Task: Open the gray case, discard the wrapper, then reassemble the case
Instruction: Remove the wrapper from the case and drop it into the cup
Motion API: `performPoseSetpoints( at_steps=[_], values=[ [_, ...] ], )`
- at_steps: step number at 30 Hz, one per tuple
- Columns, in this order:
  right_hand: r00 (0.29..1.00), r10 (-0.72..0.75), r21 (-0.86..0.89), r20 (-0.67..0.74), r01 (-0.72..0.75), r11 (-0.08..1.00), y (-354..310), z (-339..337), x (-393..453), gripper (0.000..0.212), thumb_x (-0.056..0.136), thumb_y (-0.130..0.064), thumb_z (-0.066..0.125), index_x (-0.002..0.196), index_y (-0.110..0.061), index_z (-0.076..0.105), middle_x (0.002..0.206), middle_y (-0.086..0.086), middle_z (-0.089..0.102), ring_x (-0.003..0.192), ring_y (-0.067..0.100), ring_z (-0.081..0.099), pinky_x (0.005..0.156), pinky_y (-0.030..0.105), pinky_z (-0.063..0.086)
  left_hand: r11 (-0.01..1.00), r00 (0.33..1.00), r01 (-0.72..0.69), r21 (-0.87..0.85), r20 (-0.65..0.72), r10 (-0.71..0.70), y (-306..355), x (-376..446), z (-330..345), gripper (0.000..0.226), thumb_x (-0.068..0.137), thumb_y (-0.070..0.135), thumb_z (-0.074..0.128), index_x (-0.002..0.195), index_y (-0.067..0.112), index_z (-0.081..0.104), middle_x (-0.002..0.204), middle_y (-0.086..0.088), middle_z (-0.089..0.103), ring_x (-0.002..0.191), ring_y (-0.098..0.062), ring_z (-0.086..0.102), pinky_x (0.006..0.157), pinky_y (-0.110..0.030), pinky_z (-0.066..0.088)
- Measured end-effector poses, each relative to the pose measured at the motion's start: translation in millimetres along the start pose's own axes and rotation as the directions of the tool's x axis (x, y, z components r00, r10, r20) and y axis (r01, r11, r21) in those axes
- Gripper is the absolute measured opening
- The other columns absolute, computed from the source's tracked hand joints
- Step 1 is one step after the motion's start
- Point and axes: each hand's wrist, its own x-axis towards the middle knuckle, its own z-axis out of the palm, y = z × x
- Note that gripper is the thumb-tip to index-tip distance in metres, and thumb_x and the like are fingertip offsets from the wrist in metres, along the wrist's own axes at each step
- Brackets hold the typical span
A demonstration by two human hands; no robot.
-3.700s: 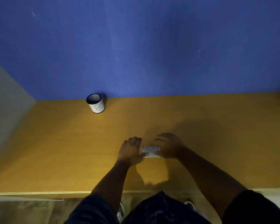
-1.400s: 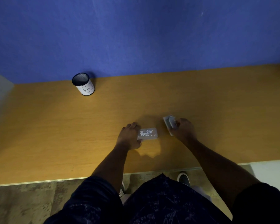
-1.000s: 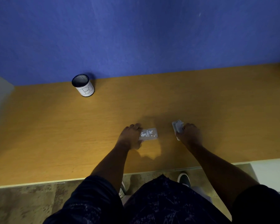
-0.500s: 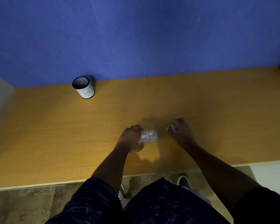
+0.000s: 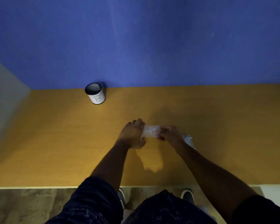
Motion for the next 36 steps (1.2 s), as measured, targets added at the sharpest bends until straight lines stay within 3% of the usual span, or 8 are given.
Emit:
performPoseSetpoints(
  at_steps=[3,6,14,19,23,29,32,36],
  values=[
    [0.998,0.047,0.156,0.032,-0.052,0.986,-13,12,11,0.013,0.087,0.005,0.066,0.099,0.007,0.068,0.075,0.015,0.068,0.059,0.019,0.067,0.056,0.027,0.058,0.999,0.997,0.044,-0.025,-0.064,-0.046,-18,2,-8,0.068,0.076,0.045,0.057,0.134,0.01,0.049,0.129,-0.01,0.051,0.107,-0.029,0.057,0.088,-0.041,0.053],
    [0.998,0.035,0.218,0.046,-0.045,0.975,-35,31,26,0.009,0.084,0.007,0.068,0.081,-0.001,0.069,0.07,0.018,0.065,0.05,0.017,0.067,0.048,0.023,0.056,0.992,0.986,0.12,-0.046,-0.112,-0.125,-42,3,-15,0.07,0.077,0.045,0.057,0.138,0.013,0.047,0.132,-0.009,0.049,0.111,-0.028,0.056,0.091,-0.04,0.052],
    [1.0,-0.011,0.313,-0.014,0.014,0.95,-95,90,68,0.013,0.083,0.008,0.066,0.073,0.0,0.063,0.073,0.022,0.065,0.048,0.02,0.066,0.042,0.024,0.054,0.916,0.87,0.371,-0.154,-0.287,-0.401,-109,0,-25,0.075,0.083,0.044,0.057,0.147,0.007,0.042,0.145,-0.012,0.05,0.126,-0.029,0.052,0.095,-0.042,0.05],
    [0.997,-0.053,0.332,-0.055,0.068,0.941,-138,138,102,0.012,0.082,0.003,0.067,0.072,-0.002,0.063,0.076,0.024,0.068,0.062,0.033,0.067,0.048,0.027,0.057,0.83,0.788,0.526,-0.186,-0.259,-0.558,-165,6,-27,0.086,0.084,0.046,0.054,0.155,0.005,0.027,0.16,-0.015,0.034,0.141,-0.033,0.039,0.107,-0.046,0.043],
    [0.996,-0.082,0.362,-0.041,0.091,0.928,-168,173,128,0.012,0.081,0.002,0.067,0.091,0.009,0.065,0.083,0.023,0.069,0.066,0.033,0.069,0.053,0.03,0.058,0.757,0.74,0.613,-0.227,-0.172,-0.651,-200,10,-22,0.095,0.084,0.043,0.059,0.159,0.005,0.014,0.166,-0.015,0.019,0.149,-0.034,0.027,0.113,-0.047,0.036],
    [0.996,-0.062,0.241,-0.061,0.075,0.968,-198,217,168,0.013,0.077,0.003,0.07,0.088,0.008,0.065,0.087,0.022,0.073,0.067,0.031,0.074,0.054,0.029,0.062,0.722,0.721,0.639,-0.265,-0.12,-0.683,-239,18,-7,0.092,0.091,0.044,0.056,0.16,0.007,0.007,0.169,-0.012,0.01,0.154,-0.028,0.019,0.116,-0.045,0.034],
    [0.993,-0.083,0.153,-0.088,0.095,0.984,-203,233,185,0.009,0.076,0.0,0.072,0.074,0.001,0.063,0.09,0.024,0.073,0.067,0.031,0.074,0.062,0.035,0.062,0.72,0.714,0.626,-0.298,-0.152,-0.683,-248,21,-1,0.087,0.093,0.042,0.053,0.159,0.006,0.011,0.169,-0.012,0.012,0.154,-0.027,0.022,0.116,-0.043,0.035],
    [0.978,-0.176,-0.082,-0.114,0.167,0.983,-212,244,194,0.015,0.079,-0.01,0.073,0.07,-0.004,0.062,0.082,0.02,0.074,0.065,0.03,0.074,0.055,0.035,0.063,0.713,0.701,0.618,-0.332,-0.178,-0.691,-249,24,2,0.083,0.095,0.04,0.052,0.159,0.005,0.013,0.168,-0.012,0.013,0.153,-0.027,0.023,0.116,-0.043,0.033]
  ],
)
